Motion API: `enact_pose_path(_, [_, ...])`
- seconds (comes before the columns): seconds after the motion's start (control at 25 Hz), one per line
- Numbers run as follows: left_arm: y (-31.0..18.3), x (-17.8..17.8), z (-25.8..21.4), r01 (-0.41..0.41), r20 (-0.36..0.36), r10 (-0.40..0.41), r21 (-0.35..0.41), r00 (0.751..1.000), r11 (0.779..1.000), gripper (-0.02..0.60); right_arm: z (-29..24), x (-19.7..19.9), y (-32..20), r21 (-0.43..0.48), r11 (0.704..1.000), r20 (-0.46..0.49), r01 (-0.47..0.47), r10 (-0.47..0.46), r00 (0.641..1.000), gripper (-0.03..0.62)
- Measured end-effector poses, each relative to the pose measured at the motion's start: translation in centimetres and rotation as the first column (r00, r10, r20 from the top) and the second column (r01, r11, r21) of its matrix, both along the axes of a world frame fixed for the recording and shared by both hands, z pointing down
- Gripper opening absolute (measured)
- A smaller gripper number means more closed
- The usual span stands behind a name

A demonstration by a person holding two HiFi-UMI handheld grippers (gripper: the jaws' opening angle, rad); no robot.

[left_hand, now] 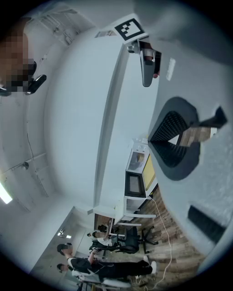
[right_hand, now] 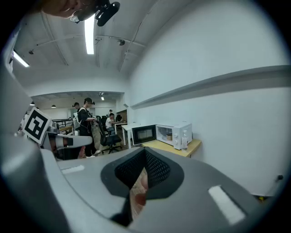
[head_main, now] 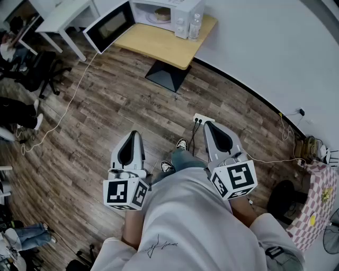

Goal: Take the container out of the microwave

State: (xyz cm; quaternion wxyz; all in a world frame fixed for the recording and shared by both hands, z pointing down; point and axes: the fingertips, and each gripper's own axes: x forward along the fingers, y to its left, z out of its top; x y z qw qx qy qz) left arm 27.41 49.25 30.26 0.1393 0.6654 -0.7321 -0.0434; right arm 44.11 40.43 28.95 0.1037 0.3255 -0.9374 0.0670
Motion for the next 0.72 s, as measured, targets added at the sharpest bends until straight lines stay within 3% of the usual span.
enact_pose_path(0.2, [0.7,-1.2,0.4,0.012,0.002,-0.012,-0.003,1.0,1.0,0.0,-0.2,-1.1,0.5,-0.025,0.999,0.057,0.024,-0.023,0.998,0.012])
enact_pose_path(0.48, [-0.5,-3.6,1.0,0.057,-0.007,-0.057,-0.006,0.998,0.998,0.0,0.2,-3.9,-1.9,-0.003,0.998,0.053,0.066,-0.066,0.996,0.012])
enact_pose_path(0.72, [-3.9,-7.2,1.8,0.081,0.045,-0.079,-0.06,0.996,0.995,0.0,1.2,-8.5,-6.3,-0.022,0.994,0.093,0.107,-0.105,0.99,0.012])
